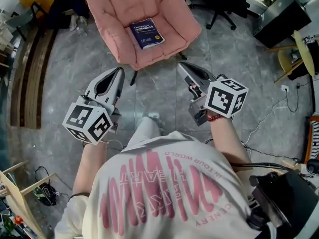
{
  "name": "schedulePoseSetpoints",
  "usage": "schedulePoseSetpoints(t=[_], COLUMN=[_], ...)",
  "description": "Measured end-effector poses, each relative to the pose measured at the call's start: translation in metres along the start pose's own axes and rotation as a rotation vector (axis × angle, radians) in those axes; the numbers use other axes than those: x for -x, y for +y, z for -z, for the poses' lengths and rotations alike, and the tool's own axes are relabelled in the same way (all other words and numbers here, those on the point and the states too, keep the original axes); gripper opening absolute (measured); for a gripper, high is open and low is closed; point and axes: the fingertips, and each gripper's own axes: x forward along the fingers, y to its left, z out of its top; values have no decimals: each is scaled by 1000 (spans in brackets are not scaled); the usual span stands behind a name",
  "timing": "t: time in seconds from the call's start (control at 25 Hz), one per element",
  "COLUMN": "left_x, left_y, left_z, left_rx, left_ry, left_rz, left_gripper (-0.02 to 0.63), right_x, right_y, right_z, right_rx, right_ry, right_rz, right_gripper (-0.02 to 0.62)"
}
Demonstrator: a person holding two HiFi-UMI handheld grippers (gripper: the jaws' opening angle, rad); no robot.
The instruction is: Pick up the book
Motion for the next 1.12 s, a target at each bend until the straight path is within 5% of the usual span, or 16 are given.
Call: schedulePoseSetpoints(t=[0.4, 0.68, 1.12], left_x=[-57, -100, -146], left_y=[41, 77, 146], left_z=[-20, -45, -75], left_rx=[1, -146, -129], left_ry=[-13, 15, 41], left_rz=[59, 102, 167], left_gripper=[8, 8, 8], right_x=[-24, -75, -147], right_y=[-38, -51, -67], right_z=[-24, -61, -103], right_rx=[-22, -19, -43], right_ry=[-18, -39, -63], right_rz=[84, 101, 145], right_gripper=[11, 11, 11])
